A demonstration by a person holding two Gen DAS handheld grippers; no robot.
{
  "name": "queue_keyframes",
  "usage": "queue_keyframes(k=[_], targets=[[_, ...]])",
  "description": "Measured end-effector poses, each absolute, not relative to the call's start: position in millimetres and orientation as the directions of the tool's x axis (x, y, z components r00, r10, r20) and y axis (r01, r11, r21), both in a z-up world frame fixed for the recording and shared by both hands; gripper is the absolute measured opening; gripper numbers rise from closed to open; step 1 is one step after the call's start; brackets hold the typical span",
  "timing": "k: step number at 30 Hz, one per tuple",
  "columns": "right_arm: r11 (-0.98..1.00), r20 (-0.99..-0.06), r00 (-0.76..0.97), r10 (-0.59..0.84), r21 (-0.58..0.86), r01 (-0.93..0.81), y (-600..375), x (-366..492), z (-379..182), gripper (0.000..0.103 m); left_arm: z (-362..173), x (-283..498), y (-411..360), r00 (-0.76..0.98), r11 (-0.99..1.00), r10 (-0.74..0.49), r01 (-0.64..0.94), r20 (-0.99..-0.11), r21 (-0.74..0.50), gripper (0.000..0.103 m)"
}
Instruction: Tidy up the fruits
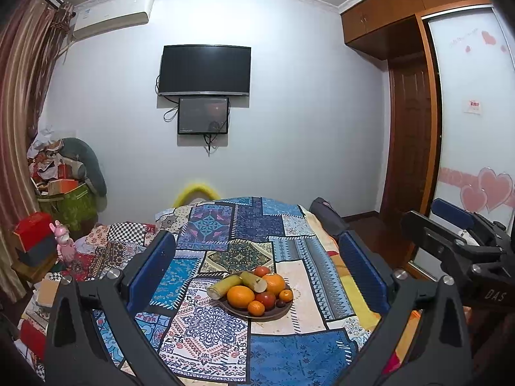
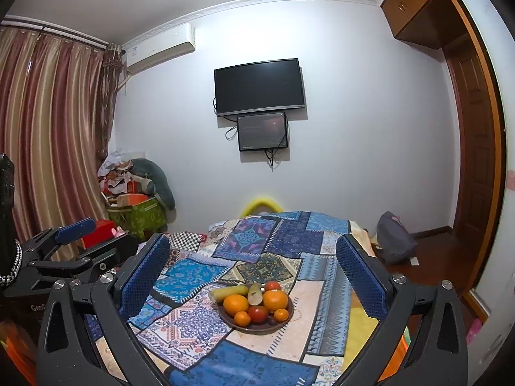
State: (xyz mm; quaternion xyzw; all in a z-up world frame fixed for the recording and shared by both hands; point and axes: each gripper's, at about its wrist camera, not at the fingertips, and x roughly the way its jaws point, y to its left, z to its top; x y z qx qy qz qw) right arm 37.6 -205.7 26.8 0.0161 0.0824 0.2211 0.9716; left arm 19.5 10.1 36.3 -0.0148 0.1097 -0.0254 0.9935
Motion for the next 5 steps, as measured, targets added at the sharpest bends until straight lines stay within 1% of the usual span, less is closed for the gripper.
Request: queue_keyframes(k=[5], targets=[[0.904,-0.159,0.890,0.427,0.070,-0.421,-206.2,39.6,25.5,0.103,34.5,21.8,10.6,0.973,0.998,-0.052,0.044,-0.224,-0.038,0.103]])
